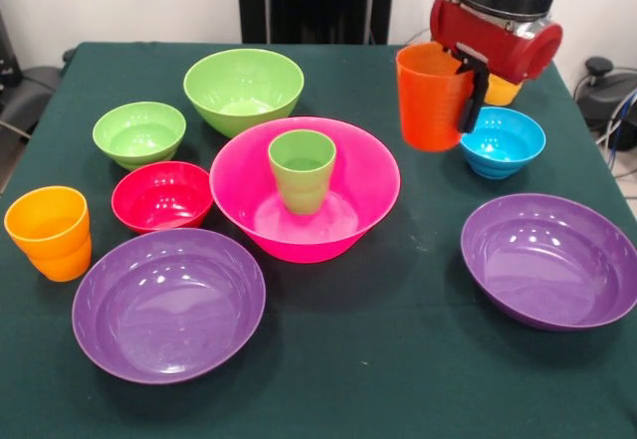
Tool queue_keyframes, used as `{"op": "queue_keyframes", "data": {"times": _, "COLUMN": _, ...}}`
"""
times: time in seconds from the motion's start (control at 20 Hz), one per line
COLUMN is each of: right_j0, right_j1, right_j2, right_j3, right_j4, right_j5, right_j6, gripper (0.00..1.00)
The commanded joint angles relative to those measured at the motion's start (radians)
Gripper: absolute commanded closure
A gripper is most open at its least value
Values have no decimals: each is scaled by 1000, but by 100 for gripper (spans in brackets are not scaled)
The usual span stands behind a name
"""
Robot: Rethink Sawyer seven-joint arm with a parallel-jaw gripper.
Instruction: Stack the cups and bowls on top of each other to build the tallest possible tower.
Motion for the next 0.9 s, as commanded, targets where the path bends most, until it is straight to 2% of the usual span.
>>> {"op": "queue_keyframes", "data": {"times": 0.05, "right_j0": -46, "right_j1": 107, "right_j2": 56, "right_j3": -76, "right_j4": -105, "right_j5": -80, "right_j6": -20, "gripper": 100}}
{"op": "queue_keyframes", "data": {"times": 0.2, "right_j0": -50, "right_j1": 110, "right_j2": 66, "right_j3": -68, "right_j4": -109, "right_j5": -92, "right_j6": -24, "gripper": 100}}
{"op": "queue_keyframes", "data": {"times": 0.5, "right_j0": -82, "right_j1": 58, "right_j2": 97, "right_j3": -25, "right_j4": -143, "right_j5": -57, "right_j6": -86, "gripper": 100}}
{"op": "queue_keyframes", "data": {"times": 0.6, "right_j0": -91, "right_j1": 66, "right_j2": 105, "right_j3": -10, "right_j4": -157, "right_j5": -99, "right_j6": -83, "gripper": 100}}
{"op": "queue_keyframes", "data": {"times": 0.75, "right_j0": -79, "right_j1": 98, "right_j2": 72, "right_j3": -11, "right_j4": -189, "right_j5": -175, "right_j6": -34, "gripper": 100}}
{"op": "queue_keyframes", "data": {"times": 0.9, "right_j0": -93, "right_j1": 124, "right_j2": 94, "right_j3": -5, "right_j4": -193, "right_j5": -206, "right_j6": -21, "gripper": 100}}
